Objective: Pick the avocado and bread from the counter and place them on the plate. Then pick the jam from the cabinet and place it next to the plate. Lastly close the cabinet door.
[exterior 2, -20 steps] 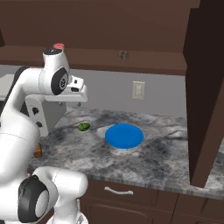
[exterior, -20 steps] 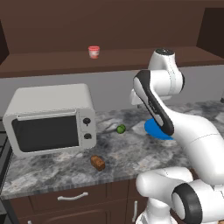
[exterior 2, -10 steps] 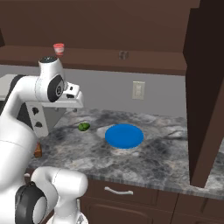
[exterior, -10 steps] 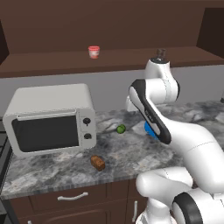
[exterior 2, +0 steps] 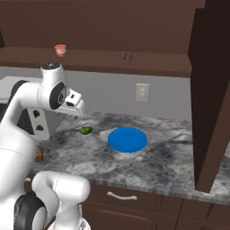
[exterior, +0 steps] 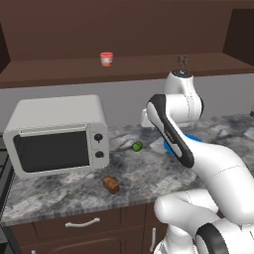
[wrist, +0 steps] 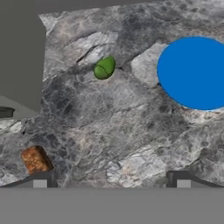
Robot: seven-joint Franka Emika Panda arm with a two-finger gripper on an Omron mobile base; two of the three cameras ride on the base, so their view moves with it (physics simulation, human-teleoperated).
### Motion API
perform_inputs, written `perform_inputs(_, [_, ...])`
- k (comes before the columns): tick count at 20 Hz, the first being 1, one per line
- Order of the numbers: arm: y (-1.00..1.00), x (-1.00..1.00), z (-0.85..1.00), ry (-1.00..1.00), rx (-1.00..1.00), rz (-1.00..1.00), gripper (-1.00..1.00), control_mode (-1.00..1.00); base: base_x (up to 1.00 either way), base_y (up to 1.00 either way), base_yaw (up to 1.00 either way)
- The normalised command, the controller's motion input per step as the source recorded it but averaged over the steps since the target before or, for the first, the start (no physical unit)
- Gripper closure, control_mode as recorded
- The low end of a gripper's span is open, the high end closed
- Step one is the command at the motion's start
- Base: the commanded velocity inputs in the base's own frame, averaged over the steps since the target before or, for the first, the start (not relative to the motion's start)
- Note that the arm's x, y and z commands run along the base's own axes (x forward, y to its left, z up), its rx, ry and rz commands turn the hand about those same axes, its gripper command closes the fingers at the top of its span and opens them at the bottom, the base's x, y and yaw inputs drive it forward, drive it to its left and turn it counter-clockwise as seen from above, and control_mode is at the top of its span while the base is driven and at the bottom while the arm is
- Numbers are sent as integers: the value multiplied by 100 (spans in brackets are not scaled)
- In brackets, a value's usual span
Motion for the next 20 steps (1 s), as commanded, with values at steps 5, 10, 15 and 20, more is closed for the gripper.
perform_inputs(5, [4, -2, -4, -1, 8, -19, -100, -100, 0, 0, 0])
perform_inputs(10, [1, 1, -5, 0, 5, -18, -100, -100, 0, 0, 0])
perform_inputs(15, [-1, 10, -11, 0, 0, -6, -100, -100, 0, 0, 0])
perform_inputs(20, [-2, 12, -22, 0, 0, -1, -100, -100, 0, 0, 0])
